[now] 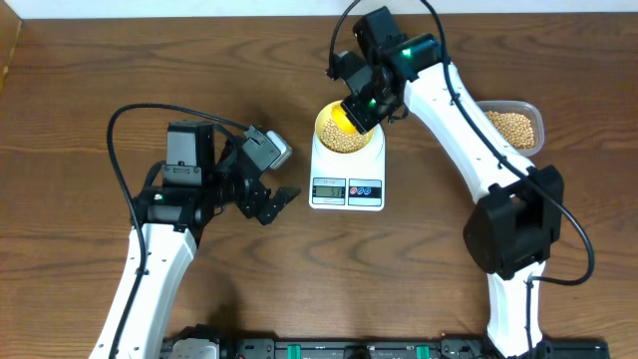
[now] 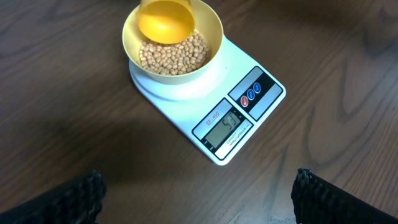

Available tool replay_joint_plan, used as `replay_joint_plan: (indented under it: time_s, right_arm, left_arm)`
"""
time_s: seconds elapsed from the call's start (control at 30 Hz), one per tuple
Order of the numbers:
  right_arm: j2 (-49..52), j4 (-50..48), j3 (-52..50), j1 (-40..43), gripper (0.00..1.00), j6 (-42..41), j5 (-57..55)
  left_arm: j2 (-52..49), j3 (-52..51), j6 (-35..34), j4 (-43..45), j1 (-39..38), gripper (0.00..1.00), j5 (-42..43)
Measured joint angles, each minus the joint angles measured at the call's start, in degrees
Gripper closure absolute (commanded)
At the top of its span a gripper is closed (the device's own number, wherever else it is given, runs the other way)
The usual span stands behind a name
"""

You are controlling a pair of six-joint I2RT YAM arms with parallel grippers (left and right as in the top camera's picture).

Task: Scoop item into bowl and weigh 50g on scale
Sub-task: 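Carry the scoop over the yellow bowl and tip beans in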

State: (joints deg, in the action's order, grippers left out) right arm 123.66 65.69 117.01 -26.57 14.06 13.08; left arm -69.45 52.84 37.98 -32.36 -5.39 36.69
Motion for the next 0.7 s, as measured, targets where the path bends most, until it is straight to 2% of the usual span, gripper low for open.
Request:
replay_joint_plan:
  time_s: [0.7]
  right_arm:
    - [1.4, 0.8, 0.0, -1.3, 0.99, 7.6, -1.5]
  left_arm:
    - [0.0, 0.0, 0.0, 0.0, 0.0, 0.02, 0.0]
